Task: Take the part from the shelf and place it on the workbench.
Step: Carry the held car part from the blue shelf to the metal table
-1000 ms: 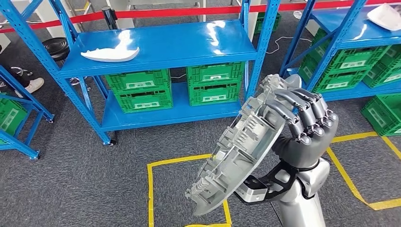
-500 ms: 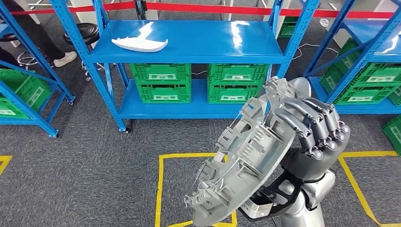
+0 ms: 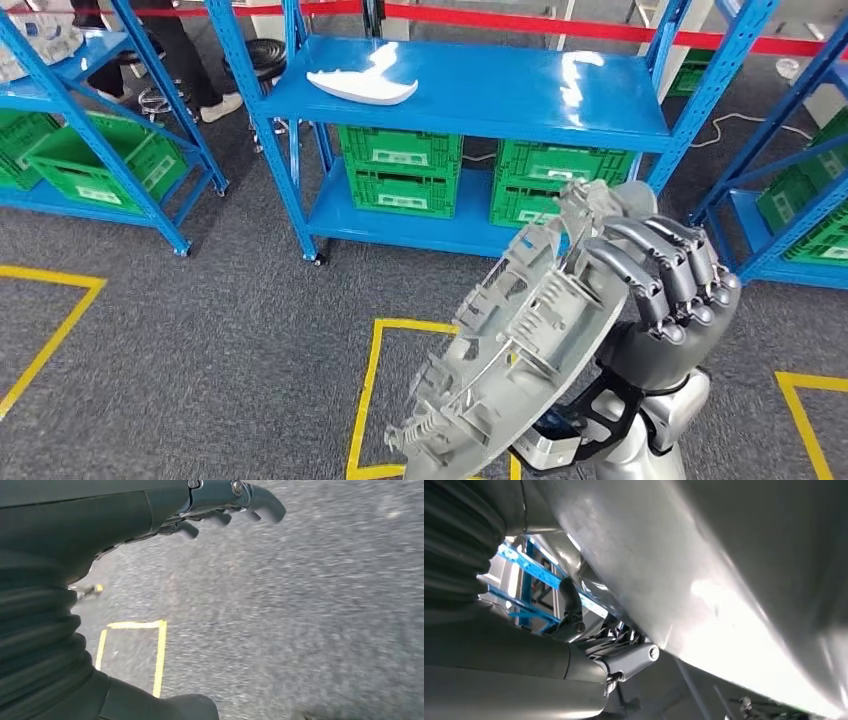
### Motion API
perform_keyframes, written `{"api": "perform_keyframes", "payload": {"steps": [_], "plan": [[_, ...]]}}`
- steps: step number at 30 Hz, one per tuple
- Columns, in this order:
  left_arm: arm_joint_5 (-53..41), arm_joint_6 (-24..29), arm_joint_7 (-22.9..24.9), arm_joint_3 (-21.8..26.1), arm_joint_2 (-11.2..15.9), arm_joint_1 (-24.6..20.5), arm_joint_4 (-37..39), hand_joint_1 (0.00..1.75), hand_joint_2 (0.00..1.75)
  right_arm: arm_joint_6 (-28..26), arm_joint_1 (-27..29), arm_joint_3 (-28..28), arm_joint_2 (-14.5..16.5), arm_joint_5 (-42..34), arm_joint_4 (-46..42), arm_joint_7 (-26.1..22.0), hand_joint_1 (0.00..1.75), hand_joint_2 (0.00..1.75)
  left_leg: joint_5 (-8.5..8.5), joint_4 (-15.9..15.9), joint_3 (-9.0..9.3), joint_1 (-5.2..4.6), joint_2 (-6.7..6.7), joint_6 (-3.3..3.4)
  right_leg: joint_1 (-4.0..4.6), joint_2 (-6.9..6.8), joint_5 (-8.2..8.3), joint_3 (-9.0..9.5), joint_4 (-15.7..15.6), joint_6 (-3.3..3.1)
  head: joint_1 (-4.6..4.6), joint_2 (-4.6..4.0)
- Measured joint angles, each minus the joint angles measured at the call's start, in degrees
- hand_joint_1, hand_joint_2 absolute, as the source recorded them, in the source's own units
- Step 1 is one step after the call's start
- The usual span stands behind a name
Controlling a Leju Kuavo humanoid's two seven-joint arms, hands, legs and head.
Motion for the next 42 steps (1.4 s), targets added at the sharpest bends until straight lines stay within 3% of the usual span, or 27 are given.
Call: {"api": "perform_keyframes", "payload": {"steps": [2, 4, 5, 6, 8, 10, 11, 14, 16, 18, 19, 20, 21, 22, 23, 25, 27, 29, 31, 32, 34, 36, 37, 38, 40, 42], "plan": [[-0.10, -0.02, -0.29, 0.00, 0.11, -0.05, -0.01, 0.00, 1.75, 0.01, 0.29, -0.02, 0.05, 0.17, 0.02, -0.02, 1.75, 1.75, -3.82, 7.23, -3.24, 0.03, 2.62, -0.48, 0.10, -1.58, -0.02, -0.06, 0.00, -0.29, -0.26, 0.00], [-0.31, 0.53, -1.46, 0.00, 0.21, -0.01, -0.01, 0.00, 1.75, 0.02, 0.55, -0.04, 0.07, 0.54, 0.06, -0.04, 1.75, 1.75, -4.90, 11.28, -4.75, 0.22, 3.33, -0.85, 0.13, -3.19, -0.07, -0.11, 0.06, -0.29, -0.27, 0.00], [-0.53, 0.88, -2.04, 0.00, 0.22, 0.01, -0.01, 0.00, 1.75, 0.02, 0.67, -0.04, 0.09, 0.64, 0.07, -0.03, 1.75, 1.75, -3.90, 10.14, -3.91, 0.31, 3.63, -0.94, 0.12, -3.95, -0.11, -0.10, 0.09, -0.23, -0.28, 0.00], [-0.92, 1.29, -2.47, -0.01, 0.23, 0.02, -0.02, 0.00, 1.75, 0.02, 0.78, -0.04, 0.11, 0.74, 0.08, -0.03, 1.75, 1.75, -2.22, 7.04, -2.07, 0.39, 4.22, -0.98, 0.10, -4.66, -0.19, -0.04, 0.15, -0.11, -0.28, 0.00], [-1.88, 2.05, -2.68, -0.18, 0.21, -0.10, -0.02, 0.00, 1.75, 0.01, 1.02, -0.04, 0.14, 0.81, 0.07, -0.03, 1.75, 1.75, 0.33, -0.51, 2.11, 0.25, 6.65, -0.64, 0.31, -5.85, -0.53, 0.05, 0.46, 0.40, -0.30, 0.00], [-2.49, 2.39, -2.52, -0.43, 0.17, -0.23, -0.01, 0.00, 1.75, -0.01, 1.20, -0.04, 0.14, 0.79, 0.05, -0.02, 1.75, 1.75, 0.81, -3.95, 3.93, -0.06, 8.45, -0.10, 0.64, -6.45, -0.85, 0.01, 0.82, 0.87, -0.36, 0.00], [-2.57, 2.43, -2.49, -0.53, 0.15, -0.28, -0.01, 0.00, 1.75, -0.01, 1.26, -0.04, 0.14, 0.80, 0.05, -0.02, 1.75, 1.75, 0.78, -4.12, 4.00, -0.17, 8.48, 0.14, 0.74, -6.56, -0.93, -0.04, 0.93, 0.99, -0.37, 0.00], [-2.73, 2.51, -2.11, -0.68, 0.12, -0.29, -0.01, 0.00, 1.75, 0.01, 1.45, -0.04, 0.15, 1.07, 0.05, -0.03, 1.75, 1.75, 0.89, -3.99, 3.77, -0.05, 7.70, 0.59, 0.79, -6.91, -0.85, -0.03, 0.86, 1.20, -0.11, 0.00], [-2.85, 2.55, -1.60, -1.27, -0.06, -0.17, -0.01, 0.00, 1.75, 0.01, 1.95, -0.05, 0.16, 1.29, -0.01, -0.02, 1.75, 1.75, 1.13, -4.03, 3.49, 0.07, 6.09, 1.46, 0.50, -5.29, -2.14, -0.40, 2.27, 2.02, 0.03, 0.00], [-2.87, 2.74, -1.26, -1.81, -0.25, -0.22, 0.01, 0.00, 1.75, 0.00, 2.67, -0.10, 0.15, 1.01, -0.13, 0.02, 1.75, 1.75, 1.45, -4.14, 3.24, 0.18, 4.20, 2.38, 0.17, -2.36, -5.53, -2.73, 7.77, 2.78, 0.10, 0.00], [-2.88, 2.91, -1.17, -1.85, -0.29, -0.32, 0.01, 0.00, 1.75, -0.01, 2.98, -0.14, 0.14, 0.78, -0.17, 0.02, 1.75, 1.75, 1.53, -4.12, 3.14, 0.17, 3.50, 2.55, 0.16, -1.48, -7.29, -4.63, 11.69, 2.82, 0.12, 0.00], [-2.90, 3.08, -0.99, -1.91, -0.32, -0.35, 0.01, 0.00, 1.75, -0.01, 3.27, -0.18, 0.14, 0.61, -0.18, 0.03, 1.75, 1.75, 1.58, -4.08, 3.06, 0.14, 2.74, 2.61, 0.16, -1.15, -8.38, -6.32, 15.01, 2.82, 0.13, 0.00], [-2.92, 3.20, -0.75, -1.98, -0.33, -0.32, 0.01, 0.00, 1.75, -0.01, 3.50, -0.21, 0.14, 0.53, -0.18, 0.03, 1.75, 1.75, 1.61, -4.02, 3.00, 0.12, 1.93, 2.62, 0.16, -1.03, -8.45, -7.28, 16.73, 2.77, 0.13, 0.00], [-2.94, 3.25, -0.49, -2.06, -0.32, -0.28, 0.01, 0.00, 1.75, -0.01, 3.65, -0.21, 0.13, 0.51, -0.20, 0.03, 1.75, 1.75, 1.65, -3.95, 2.99, 0.12, 1.12, 2.59, 0.12, -0.93, -7.43, -7.22, 16.31, 2.67, 0.13, 0.00], [-2.95, 3.28, -0.25, -2.15, -0.31, -0.26, 0.01, 0.00, 1.75, -0.01, 3.75, -0.21, 0.13, 0.51, -0.25, 0.03, 1.75, 1.75, 1.69, -3.86, 2.99, 0.13, 0.30, 2.52, 0.06, -0.63, -5.50, -6.01, 13.60, 2.54, 0.13, 0.00], [-2.90, 3.51, -0.15, -2.28, -0.31, -0.31, 0.01, 0.00, 1.75, 0.00, 3.73, -0.21, 0.09, 0.41, -0.36, 0.03, 1.75, 1.75, 1.81, -3.66, 2.85, 0.11, -1.16, 2.20, -0.13, 1.49, -1.99, -2.51, 6.07, 2.28, 0.12, 0.00], [-2.67, 4.11, -0.57, -2.29, -0.30, -0.40, -0.01, 0.00, 1.75, 0.01, 3.39, -0.20, 0.02, -0.09, -0.37, 0.04, 1.75, 1.75, 2.10, -3.59, 2.38, 0.14, -2.44, 1.49, -0.12, 3.16, -0.92, -0.88, 2.11, 1.99, 0.11, 0.00], [-2.26, 4.73, -0.99, -2.22, -0.27, -0.40, -0.02, 0.00, 1.75, 0.02, 2.36, -0.15, -0.05, -0.82, -0.16, 0.03, 1.75, 1.75, 2.55, -3.84, 1.87, 0.28, -3.58, 0.57, 0.02, 2.48, -0.77, -0.94, 1.69, 1.43, 0.10, 0.00], [-1.91, 5.15, -1.08, -2.15, -0.28, -0.39, -0.01, 0.00, 1.75, 0.01, 1.00, -0.04, -0.10, -1.53, 0.14, 0.02, 1.75, 1.75, 2.11, -3.05, 1.21, 0.27, -2.09, 0.00, -0.07, 1.09, -0.38, -0.83, 1.30, 0.58, 0.00, 0.00], [-1.78, 5.37, -1.17, -2.13, -0.30, -0.48, 0.00, 0.00, 1.75, 0.01, 0.44, 0.01, -0.10, -1.76, 0.29, 0.02, 1.75, 1.75, 0.97, -1.30, 0.32, 0.21, -0.52, -0.18, -0.14, 0.29, -0.23, -0.78, 1.10, 0.16, -0.08, 0.00], [-1.55, 5.96, -1.61, -2.11, -0.47, -0.71, 0.01, 0.00, 1.75, 0.00, -0.50, 0.13, -0.10, -1.62, 0.69, -0.01, 1.75, 1.75, -2.70, 5.34, -2.65, 0.15, 2.38, -0.50, 0.02, -1.42, -0.20, -0.87, 1.05, -0.35, -0.25, 0.00], [-1.35, 6.41, -1.98, -2.10, -0.69, -0.80, 0.02, 0.00, 1.75, 0.01, -1.28, 0.39, -0.08, -0.91, 1.15, -0.03, 1.75, 1.75, -4.86, 11.02, -4.94, 0.21, 3.14, -0.78, 0.14, -3.17, -0.19, -0.99, 1.10, -0.45, -0.25, 0.00], [-1.32, 6.50, -1.95, -2.08, -0.79, -0.80, 0.03, 0.00, 1.75, 0.02, -1.58, 0.52, -0.06, -0.59, 1.29, -0.05, 1.75, 1.75, -4.46, 11.16, -4.70, 0.22, 3.32, -0.83, 0.15, -3.98, -0.19, -1.01, 1.14, -0.44, -0.25, 0.00], [-1.28, 6.54, -1.84, -2.05, -0.88, -0.80, 0.04, 0.00, 1.75, 0.02, -1.86, 0.63, -0.04, -0.36, 1.37, -0.04, 1.75, 1.75, -3.18, 9.12, -3.35, 0.23, 3.65, -0.83, 0.16, -4.77, -0.22, -1.01, 1.19, -0.40, -0.25, 0.00], [-0.75, 6.46, -1.38, -1.91, -1.04, -0.93, 0.06, 0.00, 1.75, 0.01, -2.40, 0.73, -0.02, -0.17, 1.38, -0.04, 1.75, 1.75, -0.41, 1.76, 0.92, 0.05, 5.77, -0.63, 0.31, -6.16, -0.42, -1.02, 1.49, -0.05, -0.29, 0.00], [0.18, 6.14, -0.40, -1.48, -1.24, -1.15, 0.07, 0.00, 1.75, 0.02, -2.90, 0.83, -0.02, -0.47, 1.41, -0.05, 1.75, 1.75, 0.61, -2.82, 3.31, -0.18, 7.29, 0.14, 0.67, -7.22, -0.64, -1.09, 1.84, 0.57, -0.14, 0.00]]}}
